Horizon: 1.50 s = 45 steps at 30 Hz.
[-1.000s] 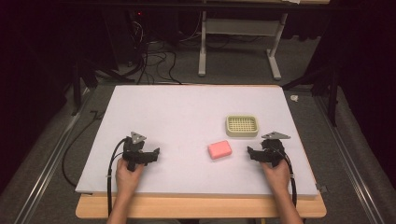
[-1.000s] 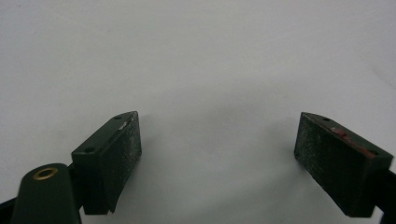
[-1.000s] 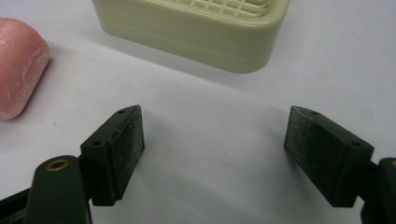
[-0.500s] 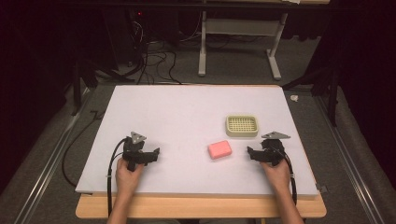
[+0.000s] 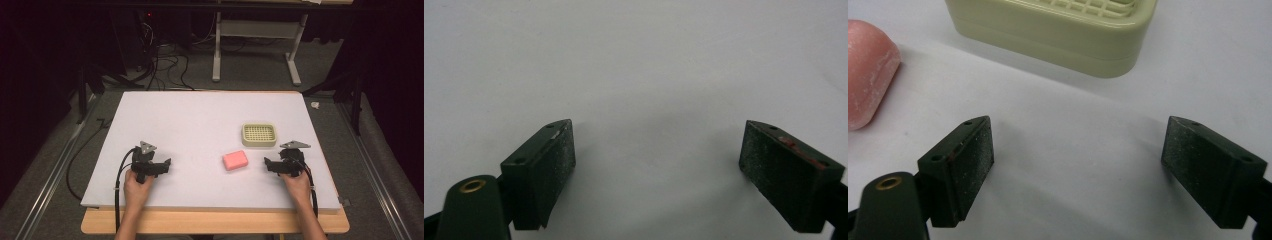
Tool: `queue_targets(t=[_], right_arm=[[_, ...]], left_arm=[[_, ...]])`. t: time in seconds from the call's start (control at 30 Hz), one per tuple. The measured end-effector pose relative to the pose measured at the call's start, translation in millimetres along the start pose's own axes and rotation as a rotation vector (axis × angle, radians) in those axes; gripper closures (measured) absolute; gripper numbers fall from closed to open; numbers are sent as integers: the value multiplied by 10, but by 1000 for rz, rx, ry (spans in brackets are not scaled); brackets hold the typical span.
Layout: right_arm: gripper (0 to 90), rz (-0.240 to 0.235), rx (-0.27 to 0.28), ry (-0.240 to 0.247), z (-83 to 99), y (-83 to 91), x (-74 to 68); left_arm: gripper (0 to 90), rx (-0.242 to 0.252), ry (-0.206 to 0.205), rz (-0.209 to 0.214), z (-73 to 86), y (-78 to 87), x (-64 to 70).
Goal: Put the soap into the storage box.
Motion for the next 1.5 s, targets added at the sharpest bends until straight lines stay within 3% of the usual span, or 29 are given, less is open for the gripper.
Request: queue_targets(t=[0.6,1.5], right_arm=[[139,-40,49,-28,-24,173,-111],[141,-107,79,28,-43,283,-540]], left_arm=[[154,0,0,0,0,0,0],[154,0,0,0,0,0,0]])
Point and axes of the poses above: each handheld gripper's, and its own axes: y roughly backward along the jaws, z roughly out of its underside, x roughly to its right, the point moved 4 cm from there along -y, roughly forward along the jaws, and after that the axes turned 10 degrees about -z, right-handed, at the moved point
